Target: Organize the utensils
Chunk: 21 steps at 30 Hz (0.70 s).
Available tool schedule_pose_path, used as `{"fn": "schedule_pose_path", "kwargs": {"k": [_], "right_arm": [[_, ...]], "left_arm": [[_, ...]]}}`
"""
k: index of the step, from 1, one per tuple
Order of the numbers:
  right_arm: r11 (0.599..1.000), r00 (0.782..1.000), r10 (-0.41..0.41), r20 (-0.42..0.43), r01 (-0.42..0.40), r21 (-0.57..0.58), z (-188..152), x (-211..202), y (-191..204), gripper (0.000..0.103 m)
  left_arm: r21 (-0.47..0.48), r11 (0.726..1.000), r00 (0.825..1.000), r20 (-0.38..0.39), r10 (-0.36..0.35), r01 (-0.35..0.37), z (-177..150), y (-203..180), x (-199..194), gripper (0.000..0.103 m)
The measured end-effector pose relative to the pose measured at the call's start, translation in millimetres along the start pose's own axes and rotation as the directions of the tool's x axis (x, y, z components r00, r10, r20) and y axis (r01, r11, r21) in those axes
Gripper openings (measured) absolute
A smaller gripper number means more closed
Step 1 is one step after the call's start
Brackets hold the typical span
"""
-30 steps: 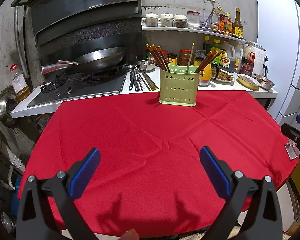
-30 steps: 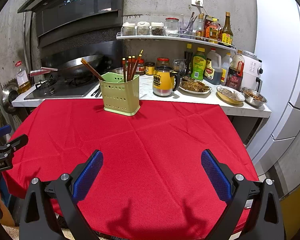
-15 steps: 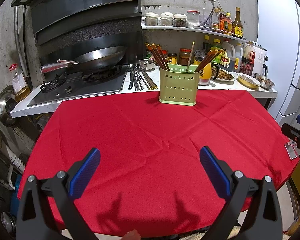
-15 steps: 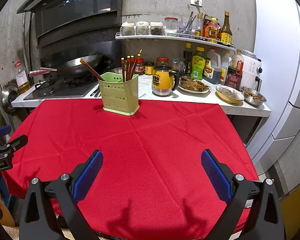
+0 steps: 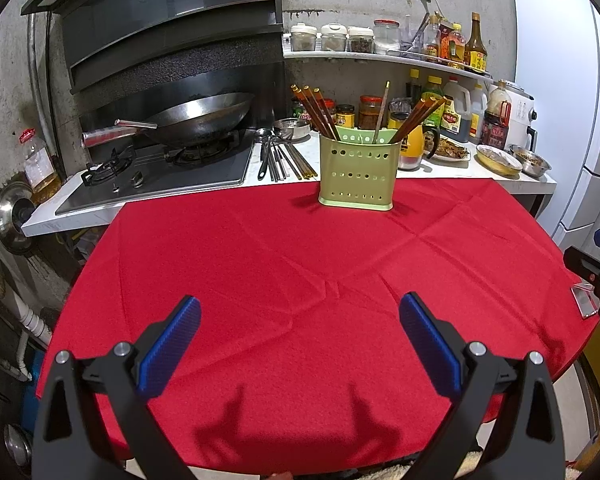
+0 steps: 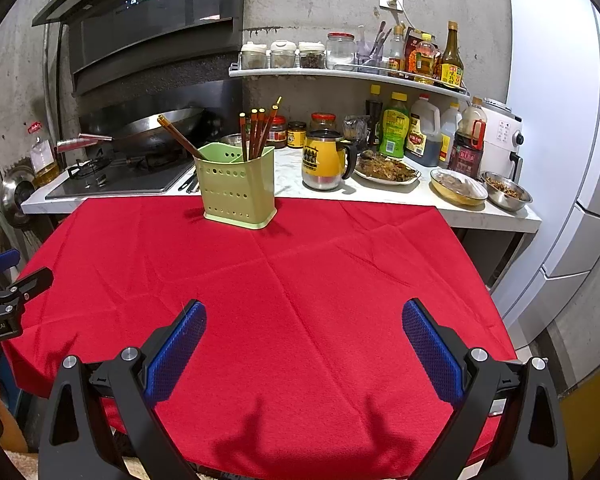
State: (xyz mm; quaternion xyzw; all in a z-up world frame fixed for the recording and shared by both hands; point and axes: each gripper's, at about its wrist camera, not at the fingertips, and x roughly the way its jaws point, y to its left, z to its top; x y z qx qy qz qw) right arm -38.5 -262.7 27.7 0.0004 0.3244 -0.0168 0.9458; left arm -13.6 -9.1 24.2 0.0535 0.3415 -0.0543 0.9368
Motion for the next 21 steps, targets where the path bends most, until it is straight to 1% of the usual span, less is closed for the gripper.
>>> {"fn": "schedule_pose_path", "kwargs": {"k": [3,9,14,16,18,21], "right_arm": [[1.0,1.0,-0.002,-0.002,0.002,0.0,-0.5,0.8,-1.3,0.097],[1.0,1.0,-0.004,-0.012,0.004,0.002,-7.0,5.9,-9.4,0.097],[1.0,1.0,-0.011,-0.02,0.011,0.008,-6.3,9.0,-11.7,0.097],[1.0,1.0,-0.014,-0.023,0.014,0.011,-4.9,10.1,-10.2,0.097],[1.0,1.0,-0.013,-0.024,0.013,0.013,-5.2,10.5,-10.6,0.097],[1.0,1.0,-0.013,-0.026,0.014,0.015,-4.9,10.7,-9.9,0.097]], "left_arm": [[-0.002,1.0,1.0,-0.007,-0.005,0.005,0.9,-1.6,0.7,0.097],[0.006,1.0,1.0,-0.005,0.012,-0.012,0.7,-3.4,2.2,0.097],[0.017,1.0,1.0,0.013,0.021,-0.021,0.7,-7.0,1.6,0.097],[0.012,1.0,1.0,0.001,0.003,-0.003,1.9,-7.6,3.0,0.097],[0.014,1.0,1.0,-0.014,0.006,-0.006,2.9,-8.6,5.4,0.097],[0.02,1.0,1.0,-0.016,0.008,-0.008,3.2,-9.7,5.8,0.097]]}}
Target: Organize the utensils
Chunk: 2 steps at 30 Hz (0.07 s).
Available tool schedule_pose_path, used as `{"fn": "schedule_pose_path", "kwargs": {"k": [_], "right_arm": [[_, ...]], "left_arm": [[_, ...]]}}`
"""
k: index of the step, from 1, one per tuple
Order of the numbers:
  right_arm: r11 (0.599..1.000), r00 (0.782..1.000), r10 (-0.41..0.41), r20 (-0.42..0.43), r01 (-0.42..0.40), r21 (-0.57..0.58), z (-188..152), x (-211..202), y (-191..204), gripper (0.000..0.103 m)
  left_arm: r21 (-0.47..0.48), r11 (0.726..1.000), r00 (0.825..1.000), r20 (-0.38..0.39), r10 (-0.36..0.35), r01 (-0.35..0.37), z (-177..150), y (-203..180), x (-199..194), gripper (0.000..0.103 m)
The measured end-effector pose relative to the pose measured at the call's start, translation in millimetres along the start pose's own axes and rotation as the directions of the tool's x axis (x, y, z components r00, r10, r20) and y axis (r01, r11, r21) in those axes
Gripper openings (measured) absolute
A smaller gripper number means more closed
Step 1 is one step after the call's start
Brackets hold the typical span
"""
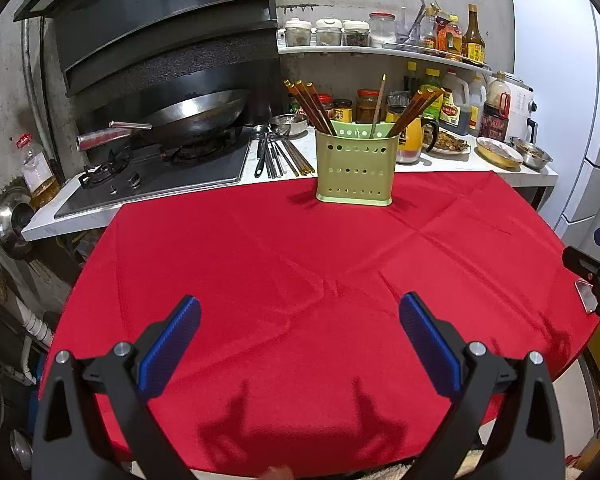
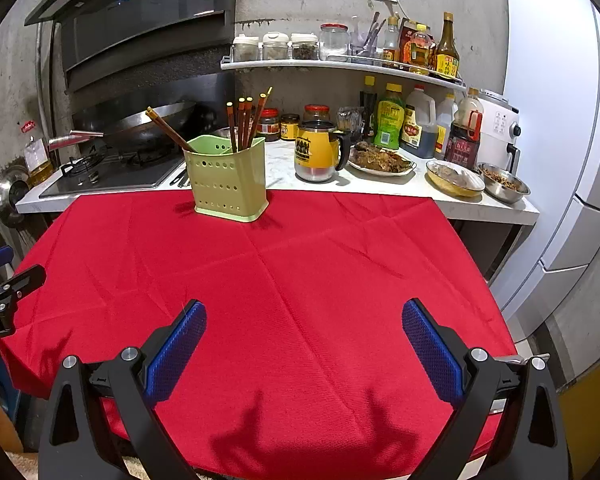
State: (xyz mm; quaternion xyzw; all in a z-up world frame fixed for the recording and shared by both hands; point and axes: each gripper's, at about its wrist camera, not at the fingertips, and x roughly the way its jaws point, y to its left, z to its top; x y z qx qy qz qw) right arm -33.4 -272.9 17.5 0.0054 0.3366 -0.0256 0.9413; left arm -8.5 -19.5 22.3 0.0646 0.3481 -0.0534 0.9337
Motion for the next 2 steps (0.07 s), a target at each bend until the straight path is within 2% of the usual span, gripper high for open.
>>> {"fn": "schedule_pose_path", "kwargs": {"k": [2], "right_arm": [[1.0,1.0,-0.001,-0.003,0.001,0.003,-0.9,0.8,-1.1,0.097]], "left_arm": [[0.001,1.0,1.0,-0.002,0.0,0.0,0.1,-0.5,0.5,0.097]]}}
